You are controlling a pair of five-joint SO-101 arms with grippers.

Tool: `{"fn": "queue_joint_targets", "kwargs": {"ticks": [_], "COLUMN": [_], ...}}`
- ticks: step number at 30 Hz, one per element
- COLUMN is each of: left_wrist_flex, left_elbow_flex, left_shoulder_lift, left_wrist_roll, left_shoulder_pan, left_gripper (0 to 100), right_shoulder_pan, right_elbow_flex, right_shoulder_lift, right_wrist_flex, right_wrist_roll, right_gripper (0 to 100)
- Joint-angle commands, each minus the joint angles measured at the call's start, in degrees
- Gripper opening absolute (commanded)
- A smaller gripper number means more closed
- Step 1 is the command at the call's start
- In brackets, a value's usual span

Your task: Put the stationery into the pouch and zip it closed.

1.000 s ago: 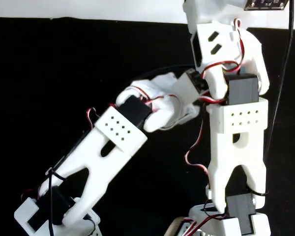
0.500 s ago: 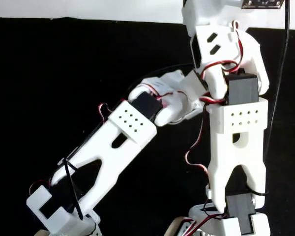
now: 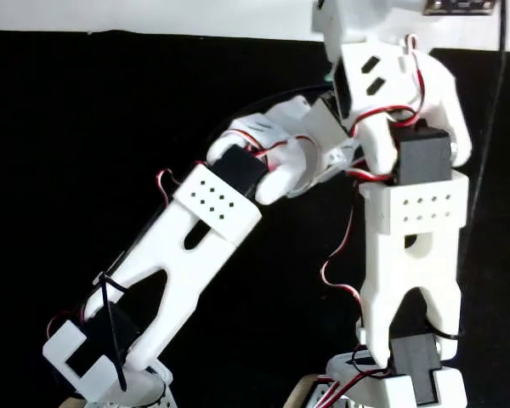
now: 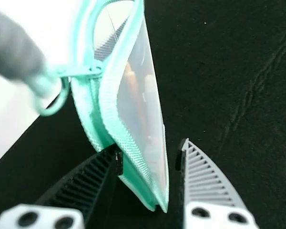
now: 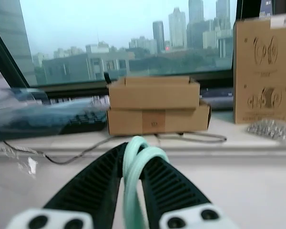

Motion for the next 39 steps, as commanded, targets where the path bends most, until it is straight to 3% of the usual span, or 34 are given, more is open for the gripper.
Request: {"fn": "queue_joint_targets", "kwargs": {"ticks": [1,39], "left_wrist_flex": [-1.3,-4.0], "left_elbow_flex": [-2.6,-4.0], "left_shoulder_lift": [-0.4,-0.9], "left_wrist_roll": [0.0,-0.3], "left_shoulder_pan": [-0.8,-11.6], "left_gripper": [20,20], "right_shoulder_pan": [0.6,3.6], "right_elbow_flex": [-5.9,-11.4], "right_shoulder_lift": [-0.2,-0.2], "right_wrist_flex": [2.0,3.0], "right_wrist_roll": [0.8,0.8], "right_gripper": [0.6,0.6]}}
